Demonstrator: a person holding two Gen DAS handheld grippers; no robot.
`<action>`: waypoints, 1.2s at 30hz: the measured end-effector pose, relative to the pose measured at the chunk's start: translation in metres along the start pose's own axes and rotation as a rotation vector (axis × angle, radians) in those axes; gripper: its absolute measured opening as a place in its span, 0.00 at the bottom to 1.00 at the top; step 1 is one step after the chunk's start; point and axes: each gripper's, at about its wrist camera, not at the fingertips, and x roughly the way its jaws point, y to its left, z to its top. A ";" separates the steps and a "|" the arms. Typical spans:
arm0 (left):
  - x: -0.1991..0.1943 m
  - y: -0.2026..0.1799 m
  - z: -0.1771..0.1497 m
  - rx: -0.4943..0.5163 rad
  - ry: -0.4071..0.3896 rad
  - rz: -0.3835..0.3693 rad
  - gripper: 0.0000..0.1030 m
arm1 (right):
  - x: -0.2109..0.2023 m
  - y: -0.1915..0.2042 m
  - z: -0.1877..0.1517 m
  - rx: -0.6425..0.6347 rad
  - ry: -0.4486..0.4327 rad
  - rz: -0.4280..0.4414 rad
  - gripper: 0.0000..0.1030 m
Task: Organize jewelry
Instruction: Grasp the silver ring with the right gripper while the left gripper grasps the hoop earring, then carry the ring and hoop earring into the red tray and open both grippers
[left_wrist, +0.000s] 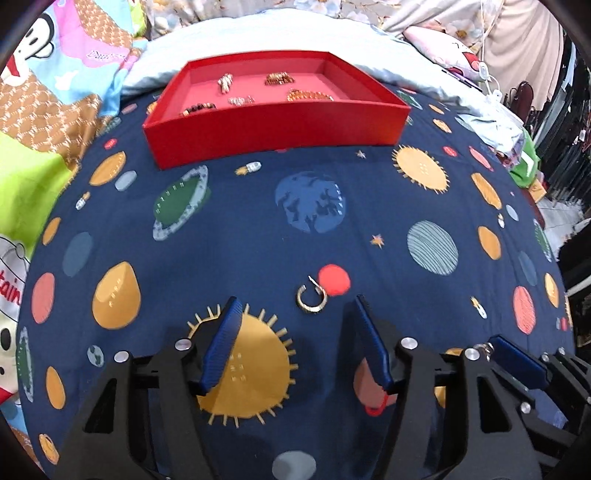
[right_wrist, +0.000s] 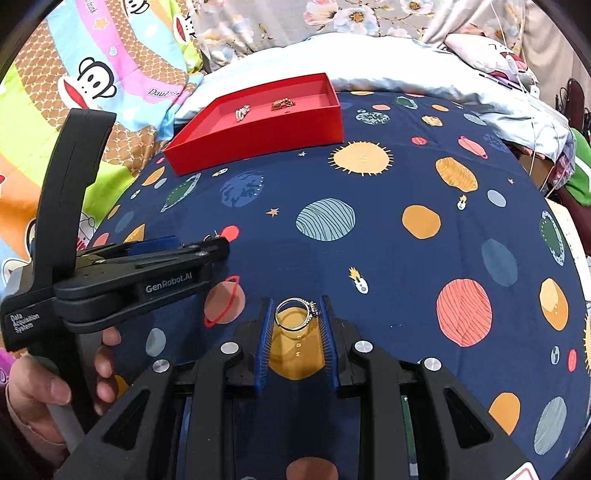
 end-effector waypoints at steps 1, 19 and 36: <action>0.001 -0.001 0.000 0.004 -0.002 0.003 0.53 | 0.001 -0.001 0.000 0.003 0.001 0.001 0.22; -0.007 0.003 0.000 0.005 0.000 -0.031 0.15 | -0.003 -0.002 0.006 0.013 -0.016 0.016 0.22; -0.056 0.031 0.000 -0.033 -0.076 -0.006 0.15 | -0.028 0.021 0.019 -0.031 -0.080 0.032 0.22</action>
